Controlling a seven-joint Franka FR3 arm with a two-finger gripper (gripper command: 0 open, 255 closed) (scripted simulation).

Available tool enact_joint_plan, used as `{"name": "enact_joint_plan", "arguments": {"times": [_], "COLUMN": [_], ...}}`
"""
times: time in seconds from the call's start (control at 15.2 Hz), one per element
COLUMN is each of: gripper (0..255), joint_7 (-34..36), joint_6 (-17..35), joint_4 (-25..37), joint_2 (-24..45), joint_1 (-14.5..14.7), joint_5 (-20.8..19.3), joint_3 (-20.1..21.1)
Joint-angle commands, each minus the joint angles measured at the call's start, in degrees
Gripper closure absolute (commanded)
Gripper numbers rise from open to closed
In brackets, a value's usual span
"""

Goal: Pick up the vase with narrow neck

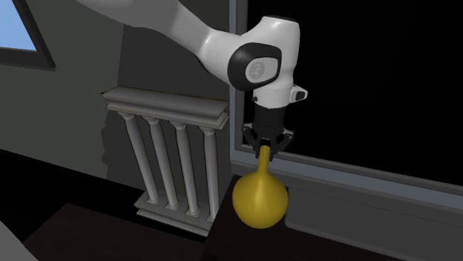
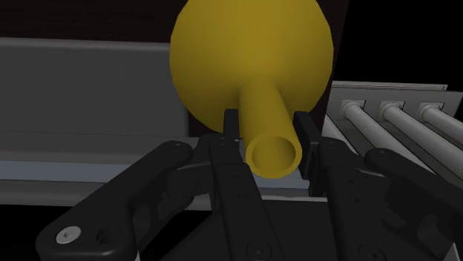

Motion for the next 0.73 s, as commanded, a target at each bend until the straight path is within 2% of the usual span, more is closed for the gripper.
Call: {"name": "enact_joint_plan", "arguments": {"times": [0.0, 0.66], "gripper": [255, 255], "joint_7": [0.5, 1.9], "joint_6": [-1.3, -7.0], "joint_4": [0.7, 3.9], "joint_2": [-0.8, -3.8], "joint_1": [0.2, 0.6], "joint_5": [-0.6, -2.7], "joint_3": [-0.1, -0.4]}}
